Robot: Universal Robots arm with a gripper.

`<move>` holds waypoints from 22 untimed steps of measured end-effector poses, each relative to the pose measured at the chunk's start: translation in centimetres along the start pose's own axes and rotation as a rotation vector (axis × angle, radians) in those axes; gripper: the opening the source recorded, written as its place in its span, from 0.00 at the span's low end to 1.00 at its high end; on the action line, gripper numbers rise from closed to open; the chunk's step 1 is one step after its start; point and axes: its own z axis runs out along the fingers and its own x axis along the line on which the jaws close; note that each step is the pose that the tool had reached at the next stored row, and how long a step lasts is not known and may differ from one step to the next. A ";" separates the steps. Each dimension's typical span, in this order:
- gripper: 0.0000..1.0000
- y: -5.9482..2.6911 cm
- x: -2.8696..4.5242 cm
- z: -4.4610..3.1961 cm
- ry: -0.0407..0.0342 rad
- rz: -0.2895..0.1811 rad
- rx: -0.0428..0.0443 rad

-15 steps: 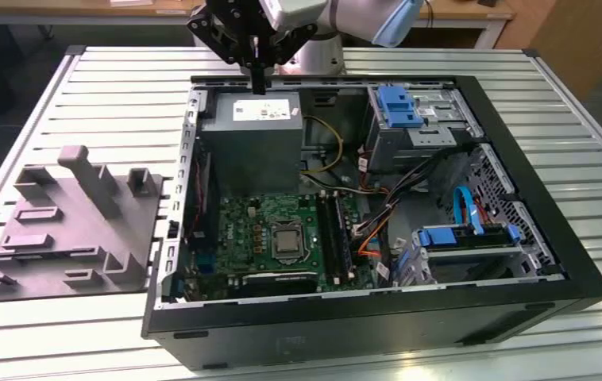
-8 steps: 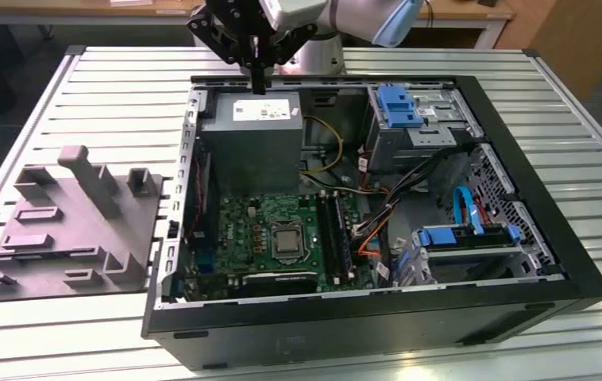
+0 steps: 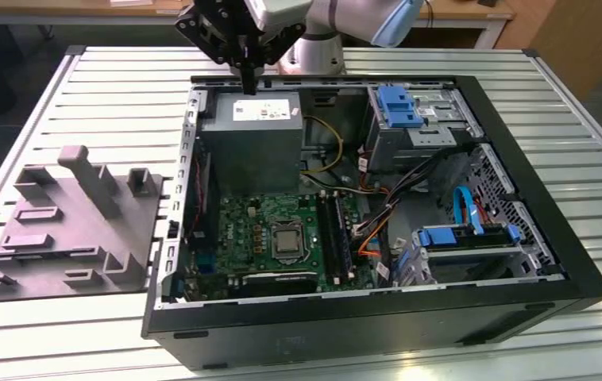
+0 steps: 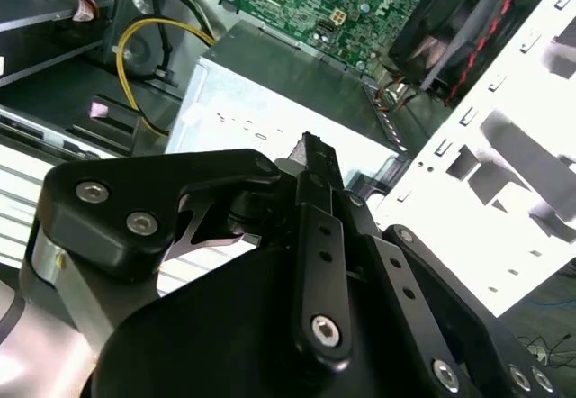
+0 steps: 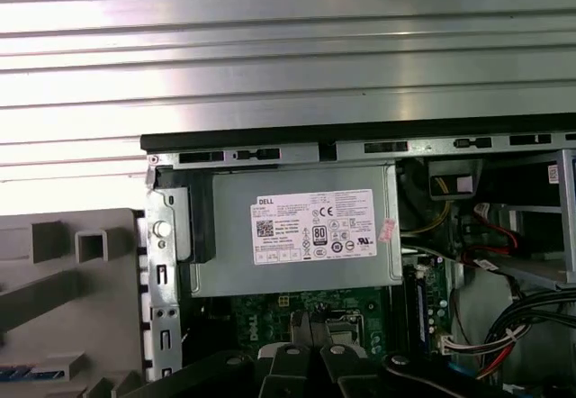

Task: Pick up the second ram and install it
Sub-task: 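Reach for the second ram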

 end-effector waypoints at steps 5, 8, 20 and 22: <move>0.10 -0.08 1.06 -0.04 0.0000 0.000 0.0001; 0.10 -0.12 1.59 -0.04 0.0000 0.000 0.0000; 0.10 -0.31 4.06 -0.11 -0.0007 0.000 -0.0009; 0.10 -0.34 4.50 -0.13 -0.0009 0.000 -0.0010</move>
